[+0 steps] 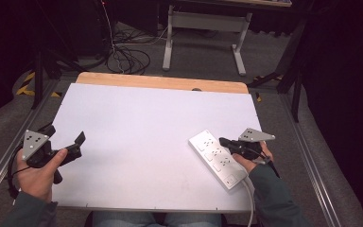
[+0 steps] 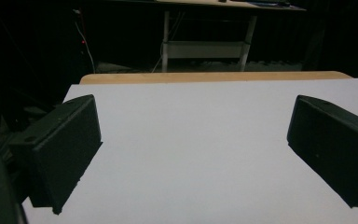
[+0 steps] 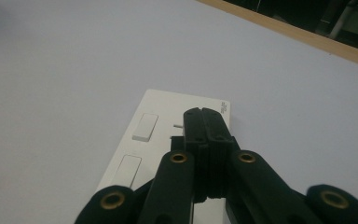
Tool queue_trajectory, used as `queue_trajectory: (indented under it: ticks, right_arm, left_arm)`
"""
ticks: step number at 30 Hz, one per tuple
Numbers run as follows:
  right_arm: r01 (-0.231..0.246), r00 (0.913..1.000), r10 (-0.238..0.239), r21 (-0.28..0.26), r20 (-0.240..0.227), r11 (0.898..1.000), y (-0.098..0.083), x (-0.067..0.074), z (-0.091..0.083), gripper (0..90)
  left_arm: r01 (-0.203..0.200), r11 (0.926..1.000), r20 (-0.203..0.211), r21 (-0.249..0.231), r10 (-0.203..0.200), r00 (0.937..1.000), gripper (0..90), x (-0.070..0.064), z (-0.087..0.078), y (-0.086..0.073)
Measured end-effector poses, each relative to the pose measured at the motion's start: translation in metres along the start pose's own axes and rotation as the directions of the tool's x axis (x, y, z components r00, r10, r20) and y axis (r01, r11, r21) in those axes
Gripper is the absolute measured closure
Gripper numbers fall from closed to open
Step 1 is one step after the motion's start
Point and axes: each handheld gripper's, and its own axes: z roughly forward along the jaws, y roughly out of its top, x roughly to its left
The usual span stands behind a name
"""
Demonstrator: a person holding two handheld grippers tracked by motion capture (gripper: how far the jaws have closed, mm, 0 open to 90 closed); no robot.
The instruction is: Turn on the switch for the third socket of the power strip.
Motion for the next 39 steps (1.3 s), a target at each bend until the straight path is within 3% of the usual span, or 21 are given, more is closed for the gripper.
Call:
queue_trajectory:
  ticks: [39]
  right_arm:
    - [0.04, 0.9973, -0.038, 0.036, -0.063, 0.999, 0.004, 0.007, 0.015, 90.0]
  left_arm:
    - [0.004, 1.0, -0.006, 0.004, -0.004, 1.0, 3.9, 0.002, -0.002, -0.001]
